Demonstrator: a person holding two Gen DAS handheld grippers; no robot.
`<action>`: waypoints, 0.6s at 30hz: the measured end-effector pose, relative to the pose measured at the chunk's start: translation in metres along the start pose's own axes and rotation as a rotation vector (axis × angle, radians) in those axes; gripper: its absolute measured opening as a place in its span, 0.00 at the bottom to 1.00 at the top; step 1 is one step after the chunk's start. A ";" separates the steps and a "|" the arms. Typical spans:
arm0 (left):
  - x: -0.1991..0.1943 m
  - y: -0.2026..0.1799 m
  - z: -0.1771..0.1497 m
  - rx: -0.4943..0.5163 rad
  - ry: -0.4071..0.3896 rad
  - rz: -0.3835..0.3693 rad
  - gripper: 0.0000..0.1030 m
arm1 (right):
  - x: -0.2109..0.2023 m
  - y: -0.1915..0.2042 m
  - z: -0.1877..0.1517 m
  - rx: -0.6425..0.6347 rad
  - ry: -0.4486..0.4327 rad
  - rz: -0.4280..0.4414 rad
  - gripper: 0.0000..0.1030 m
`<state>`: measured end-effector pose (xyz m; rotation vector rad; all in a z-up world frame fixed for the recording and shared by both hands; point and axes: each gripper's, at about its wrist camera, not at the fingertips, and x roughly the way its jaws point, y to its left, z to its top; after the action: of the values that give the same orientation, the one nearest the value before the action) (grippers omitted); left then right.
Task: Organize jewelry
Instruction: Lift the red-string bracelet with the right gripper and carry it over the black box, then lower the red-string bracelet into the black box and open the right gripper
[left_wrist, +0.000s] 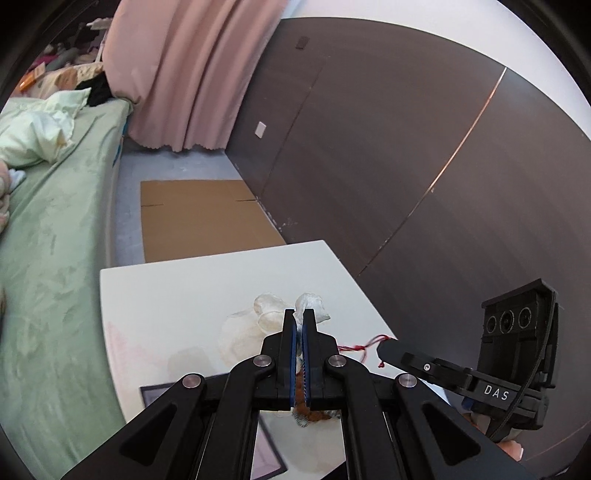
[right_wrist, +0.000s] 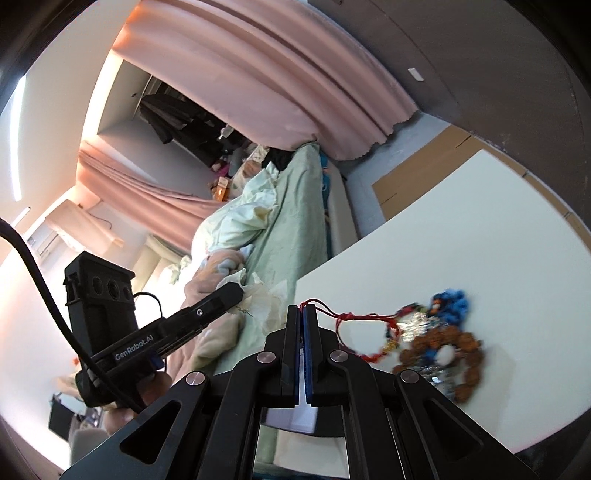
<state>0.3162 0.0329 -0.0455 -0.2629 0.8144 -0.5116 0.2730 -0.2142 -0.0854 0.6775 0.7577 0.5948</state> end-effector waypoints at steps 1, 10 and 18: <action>-0.005 0.002 -0.001 -0.001 0.002 0.002 0.02 | 0.004 0.003 -0.001 -0.005 0.004 0.005 0.03; -0.007 0.028 -0.024 -0.029 0.072 0.076 0.03 | 0.028 0.028 -0.011 -0.039 0.025 0.036 0.03; -0.011 0.061 -0.037 -0.132 0.116 0.101 0.73 | 0.045 0.044 -0.020 -0.064 0.048 0.060 0.03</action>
<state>0.3023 0.0892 -0.0877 -0.3141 0.9712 -0.3815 0.2741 -0.1482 -0.0827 0.6304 0.7619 0.6893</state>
